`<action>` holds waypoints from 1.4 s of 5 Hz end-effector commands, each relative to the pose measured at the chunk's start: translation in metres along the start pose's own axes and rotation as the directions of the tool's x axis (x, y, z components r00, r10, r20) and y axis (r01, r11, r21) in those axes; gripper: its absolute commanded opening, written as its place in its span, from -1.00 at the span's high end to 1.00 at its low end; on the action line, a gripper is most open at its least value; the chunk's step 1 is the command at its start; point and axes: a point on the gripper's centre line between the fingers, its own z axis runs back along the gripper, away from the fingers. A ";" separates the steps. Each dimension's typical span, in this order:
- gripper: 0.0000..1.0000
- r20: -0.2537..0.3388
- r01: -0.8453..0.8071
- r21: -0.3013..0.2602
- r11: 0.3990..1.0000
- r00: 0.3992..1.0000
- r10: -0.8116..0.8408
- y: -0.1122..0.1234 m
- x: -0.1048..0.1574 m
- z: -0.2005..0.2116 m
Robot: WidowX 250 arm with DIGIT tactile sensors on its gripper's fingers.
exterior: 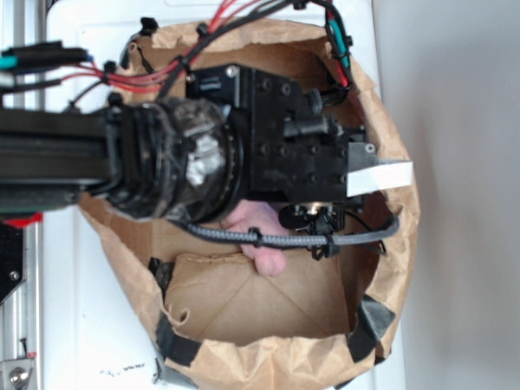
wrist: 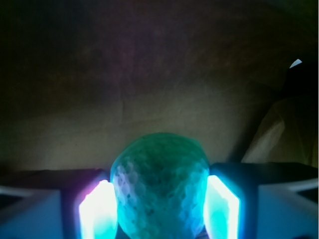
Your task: Grab the green ball.
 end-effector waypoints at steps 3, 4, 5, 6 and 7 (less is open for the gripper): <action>1.00 0.054 0.007 -0.010 1.000 0.998 -0.007 -0.005 0.016 0.027; 1.00 0.005 0.014 -0.074 0.997 1.000 -0.014 -0.002 0.010 0.063; 1.00 -0.017 0.026 -0.142 0.990 0.999 -0.029 0.003 0.006 0.095; 1.00 -0.031 0.025 -0.179 0.984 0.999 -0.031 0.008 0.009 0.117; 1.00 -0.043 0.030 -0.189 0.982 0.998 -0.039 0.011 0.010 0.132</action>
